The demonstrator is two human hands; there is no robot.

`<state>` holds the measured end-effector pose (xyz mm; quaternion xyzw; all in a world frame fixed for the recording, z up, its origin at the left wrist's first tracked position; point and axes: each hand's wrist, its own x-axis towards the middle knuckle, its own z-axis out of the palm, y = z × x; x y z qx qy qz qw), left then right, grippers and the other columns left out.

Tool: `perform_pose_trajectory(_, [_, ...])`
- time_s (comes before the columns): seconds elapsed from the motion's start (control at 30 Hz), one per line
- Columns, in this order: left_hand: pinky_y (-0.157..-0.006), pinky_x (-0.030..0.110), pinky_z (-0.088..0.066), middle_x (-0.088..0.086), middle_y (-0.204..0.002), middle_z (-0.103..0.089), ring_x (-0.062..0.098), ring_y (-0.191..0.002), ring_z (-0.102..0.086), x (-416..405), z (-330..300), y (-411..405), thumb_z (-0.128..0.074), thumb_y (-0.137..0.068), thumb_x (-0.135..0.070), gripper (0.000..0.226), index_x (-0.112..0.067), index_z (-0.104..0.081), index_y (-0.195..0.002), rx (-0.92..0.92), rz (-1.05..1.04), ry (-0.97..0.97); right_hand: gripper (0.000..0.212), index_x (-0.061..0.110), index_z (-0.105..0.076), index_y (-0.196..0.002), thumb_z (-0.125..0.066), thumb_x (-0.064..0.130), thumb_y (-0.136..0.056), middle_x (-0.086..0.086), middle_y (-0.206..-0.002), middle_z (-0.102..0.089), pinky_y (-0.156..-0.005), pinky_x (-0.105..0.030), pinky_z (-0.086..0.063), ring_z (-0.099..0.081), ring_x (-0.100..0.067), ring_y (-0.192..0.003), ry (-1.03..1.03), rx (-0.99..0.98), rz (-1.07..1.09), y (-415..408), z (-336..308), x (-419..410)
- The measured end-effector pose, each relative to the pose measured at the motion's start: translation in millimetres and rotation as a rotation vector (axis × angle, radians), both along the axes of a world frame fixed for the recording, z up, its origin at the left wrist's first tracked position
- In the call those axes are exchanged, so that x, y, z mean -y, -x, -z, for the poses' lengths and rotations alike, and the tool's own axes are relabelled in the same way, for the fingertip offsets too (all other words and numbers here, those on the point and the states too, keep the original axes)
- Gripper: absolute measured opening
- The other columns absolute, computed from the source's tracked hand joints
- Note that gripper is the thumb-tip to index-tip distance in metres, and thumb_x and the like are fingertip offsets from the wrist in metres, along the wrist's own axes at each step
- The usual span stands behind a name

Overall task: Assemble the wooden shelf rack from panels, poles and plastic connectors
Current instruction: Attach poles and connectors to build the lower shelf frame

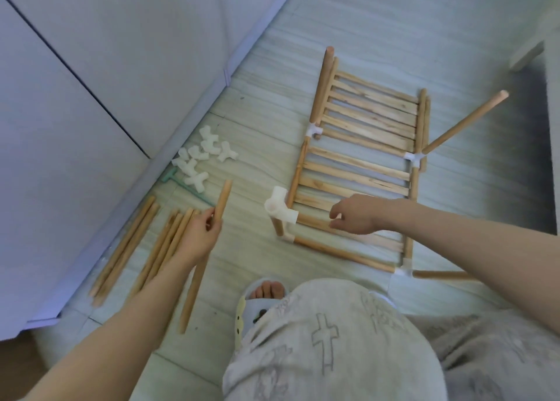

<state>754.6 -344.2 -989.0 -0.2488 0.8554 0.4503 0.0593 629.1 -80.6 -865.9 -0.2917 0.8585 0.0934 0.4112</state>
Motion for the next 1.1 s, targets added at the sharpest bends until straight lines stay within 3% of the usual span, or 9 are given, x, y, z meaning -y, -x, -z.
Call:
perform_pose_trajectory(0.23, [-0.057, 0.021, -0.05, 0.0, -0.081, -0.059, 0.007, -0.058, -0.056, -22.4, -133.6, 37.3, -0.045, -0.098, -0.019, 0.019, -0.012, -0.055, -0.112, -0.369, -0.18, -0.354, 0.035, -0.002, -0.066, -0.103, -0.043, 0.024, -0.098, -0.014, -0.1, -0.069, -0.084, -0.032, -0.048, -0.063, -0.023, -0.088, 0.535, -0.054, 0.331, -13.6, -67.6, 21.7])
perform_pose_trajectory(0.33, [-0.059, 0.023, -0.05, 0.0, -0.079, -0.056, 0.01, -0.058, -0.054, -43.1, -187.8, 44.3, -0.043, -0.099, -0.016, 0.016, -0.012, -0.052, -0.111, -0.502, -0.148, -0.543, 0.032, 0.01, -0.064, -0.114, -0.049, 0.03, -0.095, -0.004, -0.1, -0.065, -0.088, -0.031, -0.048, -0.059, -0.017, -0.092, 0.69, -0.061, 0.381, -21.5, -90.2, 33.2])
perform_pose_trajectory(0.47, [-0.059, 0.027, -0.05, 0.005, -0.076, -0.053, 0.014, -0.058, -0.054, -71.9, -244.1, 52.7, -0.042, -0.099, -0.007, 0.013, -0.01, -0.047, -0.11, -0.666, -0.144, -0.875, 0.047, 0.017, -0.055, -0.125, -0.06, 0.043, -0.087, 0.0, -0.108, -0.061, -0.091, -0.028, -0.047, -0.057, -0.013, -0.095, 0.822, 0.017, 0.454, -31.6, -111.3, 39.9])
perform_pose_trajectory(0.6, [-0.075, 0.035, -0.056, 0.008, -0.082, -0.059, 0.018, -0.072, -0.065, -94.3, -270.5, 58.3, -0.041, -0.098, -0.005, 0.011, -0.014, -0.045, -0.101, -0.758, -0.103, -1.125, 0.022, 0.006, -0.058, -0.103, -0.059, 0.024, -0.091, -0.003, -0.082, -0.065, -0.082, -0.033, -0.051, -0.061, -0.014, -0.075, 1.042, 0.113, 0.579, -42.6, -128.5, 34.8])
perform_pose_trajectory(0.67, [-0.082, 0.035, -0.055, 0.007, -0.09, -0.063, 0.02, -0.083, -0.066, -102.2, -270.8, 58.1, -0.043, -0.098, -0.007, 0.009, -0.016, -0.045, -0.099, -0.728, -0.079, -1.043, 0.007, 0.006, -0.054, -0.099, -0.054, 0.01, -0.093, -0.004, -0.072, -0.059, -0.071, -0.029, -0.053, -0.059, -0.015, -0.064, 1.129, 0.119, 0.656, -44.0, -135.1, 26.9])
perform_pose_trajectory(0.77, [-0.088, 0.032, -0.05, 0.001, -0.098, -0.064, 0.016, -0.098, -0.062, -105.2, -252.9, 54.5, -0.051, -0.096, -0.017, 0.003, -0.019, -0.052, -0.098, -0.57, -0.01, -0.722, 0.011, 0.009, -0.053, -0.1, -0.052, 0.003, -0.09, -0.01, -0.083, -0.058, -0.063, -0.024, -0.047, -0.053, -0.018, -0.066, 0.993, -0.095, 0.6, -39.8, -136.3, 8.0])
perform_pose_trajectory(0.83, [-0.089, 0.032, -0.045, 0.0, -0.107, -0.062, 0.012, -0.101, -0.057, -103.5, -230.9, 50.5, -0.052, -0.095, -0.025, 0.012, -0.02, -0.058, -0.104, -0.436, 0.048, -0.51, 0.014, 0.008, -0.058, -0.103, -0.052, 0.015, -0.092, -0.008, -0.092, -0.059, -0.07, -0.029, -0.041, -0.051, -0.019, -0.078, 0.837, -0.225, 0.488, -35.3, -130.8, -6.0])
perform_pose_trajectory(0.9, [-0.086, 0.026, -0.041, 0.0, -0.118, -0.059, 0.005, -0.097, -0.053, -100.7, -205.5, 45.0, -0.052, -0.095, -0.027, 0.022, -0.019, -0.057, -0.115, -0.324, 0.061, -0.353, 0.026, 0.011, -0.059, -0.103, -0.048, 0.033, -0.096, -0.001, -0.086, -0.053, -0.07, -0.028, -0.034, -0.047, -0.019, -0.082, 0.669, -0.297, 0.382, -31.4, -124.7, -19.7])
perform_pose_trajectory(1.1, [-0.091, 0.028, -0.034, 0.005, -0.139, -0.041, 0.014, -0.116, -0.042, -96.7, -143.1, 27.0, -0.042, -0.098, -0.038, 0.05, -0.014, -0.033, -0.141, 0.029, 0.047, -0.326, 0.032, 0.021, -0.055, -0.12, -0.035, 0.037, -0.1, -0.004, -0.107, -0.059, -0.075, -0.031, -0.035, -0.053, -0.024, -0.102, 0.341, -0.26, 0.247, -18.3, -104.3, -58.5])
